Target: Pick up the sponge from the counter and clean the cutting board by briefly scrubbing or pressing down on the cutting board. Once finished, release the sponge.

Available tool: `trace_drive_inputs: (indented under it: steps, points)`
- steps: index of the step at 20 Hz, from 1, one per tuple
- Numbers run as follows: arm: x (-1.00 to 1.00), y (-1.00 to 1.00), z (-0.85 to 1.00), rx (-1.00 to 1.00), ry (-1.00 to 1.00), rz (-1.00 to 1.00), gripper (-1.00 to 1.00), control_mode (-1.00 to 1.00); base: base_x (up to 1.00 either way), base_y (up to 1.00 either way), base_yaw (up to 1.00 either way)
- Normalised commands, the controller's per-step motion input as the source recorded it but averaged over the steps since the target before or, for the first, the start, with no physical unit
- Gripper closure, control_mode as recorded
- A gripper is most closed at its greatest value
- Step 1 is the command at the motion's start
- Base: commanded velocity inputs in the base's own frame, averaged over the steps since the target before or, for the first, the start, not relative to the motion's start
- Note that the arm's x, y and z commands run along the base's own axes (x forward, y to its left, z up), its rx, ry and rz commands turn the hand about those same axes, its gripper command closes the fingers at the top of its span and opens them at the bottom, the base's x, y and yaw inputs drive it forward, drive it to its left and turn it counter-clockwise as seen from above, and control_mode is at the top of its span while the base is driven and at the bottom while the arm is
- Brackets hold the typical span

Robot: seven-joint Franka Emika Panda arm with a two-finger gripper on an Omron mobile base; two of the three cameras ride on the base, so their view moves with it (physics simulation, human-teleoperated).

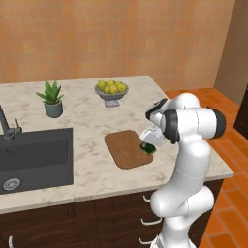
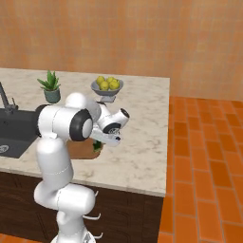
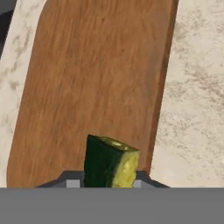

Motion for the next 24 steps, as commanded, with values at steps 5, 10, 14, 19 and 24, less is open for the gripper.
trace_drive_inputs:
  steps: [5,10,14,19,24]
  points:
    - [-0.26,0.45,-0.02,0.00,-0.07,0.04,1.00,-1.00,0.00,0.00,0.00]
    - [-0.29,0.93,0.01,0.00,-0.09,0.00,1.00,-1.00,0.00,0.00,0.00]
    - [-0.31,0.90,-0.13,0.00,-0.17,-0.11,1.00,-1.00,0.00,0.00,0.00]
    - [-0.65,0.40,-0.34,0.00,-0.22,-0.23,1.00,-1.00,0.00,0.00,0.00]
    - [-0.79,0.22,-0.27,0.00,-0.20,-0.19,1.00,-1.00,0.00,0.00,0.00]
